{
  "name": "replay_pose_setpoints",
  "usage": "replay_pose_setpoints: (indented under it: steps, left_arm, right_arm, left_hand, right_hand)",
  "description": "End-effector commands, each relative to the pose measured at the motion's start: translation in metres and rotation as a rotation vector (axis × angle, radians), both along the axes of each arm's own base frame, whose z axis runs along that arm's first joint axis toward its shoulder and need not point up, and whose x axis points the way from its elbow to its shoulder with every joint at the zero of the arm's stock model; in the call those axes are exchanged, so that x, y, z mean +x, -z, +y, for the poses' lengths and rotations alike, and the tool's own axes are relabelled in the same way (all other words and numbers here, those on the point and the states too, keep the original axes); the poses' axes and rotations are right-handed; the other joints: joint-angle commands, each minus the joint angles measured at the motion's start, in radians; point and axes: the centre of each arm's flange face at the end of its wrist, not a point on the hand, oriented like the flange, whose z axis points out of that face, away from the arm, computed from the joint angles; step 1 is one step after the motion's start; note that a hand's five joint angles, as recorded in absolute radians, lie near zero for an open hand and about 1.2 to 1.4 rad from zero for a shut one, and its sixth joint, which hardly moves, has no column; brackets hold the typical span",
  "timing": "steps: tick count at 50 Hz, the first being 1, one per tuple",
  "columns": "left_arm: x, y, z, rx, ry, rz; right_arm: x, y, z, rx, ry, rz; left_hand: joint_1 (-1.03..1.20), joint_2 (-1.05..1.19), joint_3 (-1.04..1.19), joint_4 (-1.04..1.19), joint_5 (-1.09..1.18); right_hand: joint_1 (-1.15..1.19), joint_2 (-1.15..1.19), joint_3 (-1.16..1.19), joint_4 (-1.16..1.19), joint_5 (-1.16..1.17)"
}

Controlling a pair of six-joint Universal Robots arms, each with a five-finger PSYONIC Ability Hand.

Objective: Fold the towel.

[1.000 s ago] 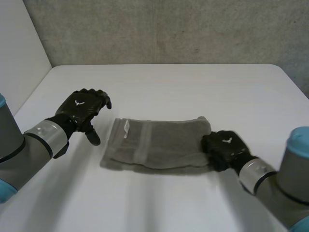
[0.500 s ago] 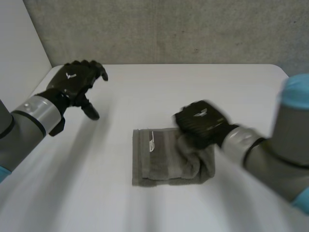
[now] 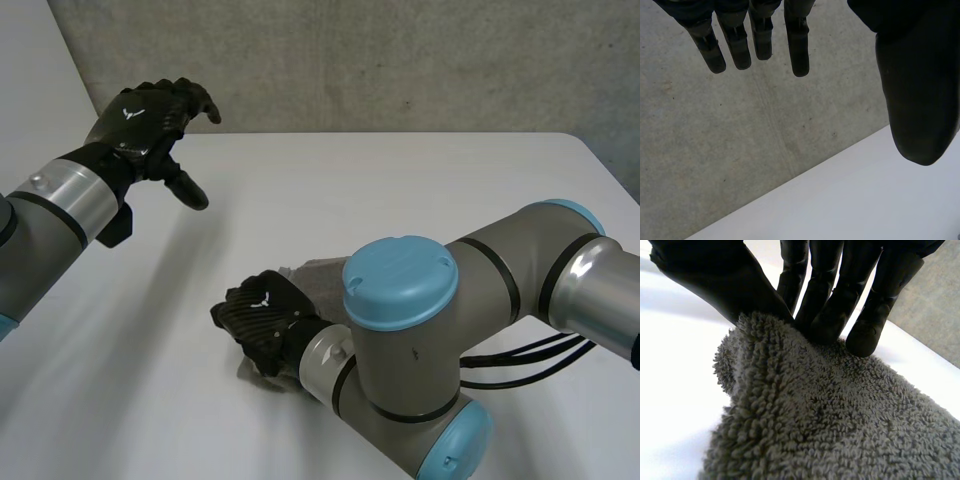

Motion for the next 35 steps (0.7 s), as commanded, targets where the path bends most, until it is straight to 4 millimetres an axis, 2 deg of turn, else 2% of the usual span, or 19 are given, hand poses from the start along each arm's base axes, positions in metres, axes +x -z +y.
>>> replay_pose_setpoints:
  steps: [1, 2, 4, 10, 13, 15, 16, 17, 18, 20, 21, 23, 24, 26, 29, 31, 32, 34, 35]
  left_arm:
    - [-0.002, 0.003, 0.001, 0.007, 0.008, -0.001]
    - [-0.002, 0.003, 0.001, 0.007, 0.008, -0.001]
    - [-0.005, 0.003, 0.003, 0.008, 0.017, -0.002]
    - [-0.009, 0.004, 0.004, 0.008, 0.03, -0.003]
    - [-0.012, 0.005, 0.003, 0.01, 0.036, -0.002]
    - [-0.017, 0.003, 0.005, 0.004, 0.051, 0.002]
    - [-0.017, 0.003, 0.005, 0.004, 0.051, 0.002]
    - [-0.019, 0.002, 0.006, 0.001, 0.059, 0.002]
    - [-0.019, 0.002, 0.006, 0.001, 0.059, 0.002]
    - [-0.026, 0.004, 0.01, 0.009, 0.082, 0.009]
    - [-0.026, 0.004, 0.01, 0.009, 0.082, 0.009]
    - [-0.038, 0.008, 0.018, 0.032, 0.122, 0.017]
    - [-0.038, 0.008, 0.018, 0.032, 0.123, 0.017]
    - [-0.05, 0.019, 0.029, 0.074, 0.165, 0.02]
    - [-0.056, 0.026, 0.035, 0.1, 0.188, 0.016]
    - [-0.069, 0.045, 0.053, 0.158, 0.241, -0.009]
    - [-0.069, 0.045, 0.053, 0.158, 0.241, -0.009]
    - [-0.079, 0.068, 0.07, 0.221, 0.286, -0.04]
    - [-0.079, 0.068, 0.07, 0.221, 0.286, -0.04]
  right_arm:
    - [-0.004, 0.008, -0.002, 0.015, 0.013, 0.024]
    - [-0.004, 0.008, -0.002, 0.015, 0.013, 0.024]
    - [-0.005, 0.009, -0.004, 0.02, 0.019, 0.028]
    - [-0.007, 0.007, -0.003, 0.028, 0.023, 0.033]
    - [-0.016, 0.002, -0.001, 0.047, 0.033, 0.048]
    - [-0.032, -0.015, 0.0, 0.044, 0.057, 0.046]
    - [-0.032, -0.015, 0.0, 0.044, 0.058, 0.046]
    - [-0.043, -0.022, -0.006, 0.042, 0.09, 0.045]
    - [-0.043, -0.022, -0.006, 0.042, 0.091, 0.045]
    - [-0.069, -0.028, -0.022, 0.058, 0.172, 0.057]
    - [-0.069, -0.028, -0.022, 0.058, 0.172, 0.057]
    - [-0.093, -0.034, -0.034, 0.08, 0.246, 0.068]
    - [-0.093, -0.034, -0.034, 0.081, 0.247, 0.068]
    - [-0.121, -0.038, -0.048, 0.102, 0.339, 0.074]
    - [-0.132, -0.036, -0.054, 0.112, 0.378, 0.077]
    - [-0.149, -0.029, -0.06, 0.132, 0.44, 0.084]
    - [-0.149, -0.029, -0.06, 0.133, 0.441, 0.084]
    - [-0.157, -0.023, -0.066, 0.145, 0.485, 0.059]
    - [-0.157, -0.023, -0.066, 0.145, 0.485, 0.059]
  left_hand:
    - [-0.081, -0.063, -0.066, -0.069, -0.04]
    - [-0.081, -0.063, -0.066, -0.069, -0.04]
    - [-0.081, -0.063, -0.066, -0.069, -0.04]
    - [-0.081, -0.063, -0.066, -0.069, -0.04]
    - [-0.081, -0.063, -0.066, -0.069, -0.04]
    - [-0.081, -0.063, -0.066, -0.069, -0.04]
    - [-0.081, -0.063, -0.066, -0.069, -0.04]
    - [-0.081, -0.063, -0.066, -0.069, -0.04]
    - [-0.081, -0.063, -0.066, -0.069, -0.04]
    - [-0.081, -0.063, -0.066, -0.069, -0.04]
    - [-0.081, -0.063, -0.066, -0.069, -0.04]
    - [-0.081, -0.063, -0.066, -0.069, -0.04]
    - [-0.081, -0.063, -0.066, -0.069, -0.04]
    - [-0.081, -0.063, -0.066, -0.069, -0.04]
    - [-0.078, -0.06, -0.063, -0.066, -0.037]
    - [-0.075, -0.057, -0.06, -0.063, -0.034]
    - [-0.075, -0.057, -0.06, -0.063, -0.034]
    - [-0.072, -0.054, -0.058, -0.06, -0.031]
    - [-0.072, -0.054, -0.058, -0.06, -0.031]
  right_hand:
    - [-0.067, -0.075, -0.084, -0.086, -0.097]
    - [-0.069, -0.076, -0.086, -0.088, -0.099]
    - [-1.142, -1.149, -1.159, -1.161, -1.172]
    - [-1.142, -1.149, -1.159, -1.161, -1.172]
    - [-1.142, -1.149, -1.159, -1.161, -1.172]
    - [-1.142, -1.149, -1.159, -1.161, -1.172]
    - [-1.142, -1.149, -1.159, -1.161, -1.172]
    - [-1.142, -1.149, -1.159, -1.161, -1.172]
    - [-1.142, -1.149, -1.159, -1.161, -1.172]
    - [-1.142, -1.149, -1.159, -1.161, -1.172]
    - [-1.142, -1.149, -1.159, -1.161, -1.172]
    - [-1.142, -1.149, -1.159, -1.161, -1.172]
    - [-1.142, -1.149, -1.159, -1.161, -1.172]
    - [-1.142, -1.149, -1.159, -1.161, -1.172]
    - [-1.142, -1.149, -1.159, -1.161, -1.172]
    - [-1.142, -1.149, -1.159, -1.161, -1.172]
    - [-1.142, -1.149, -1.159, -1.161, -1.172]
    - [-1.142, -1.149, -1.159, -1.161, -1.172]
    - [-1.142, -1.149, -1.159, -1.161, -1.172]
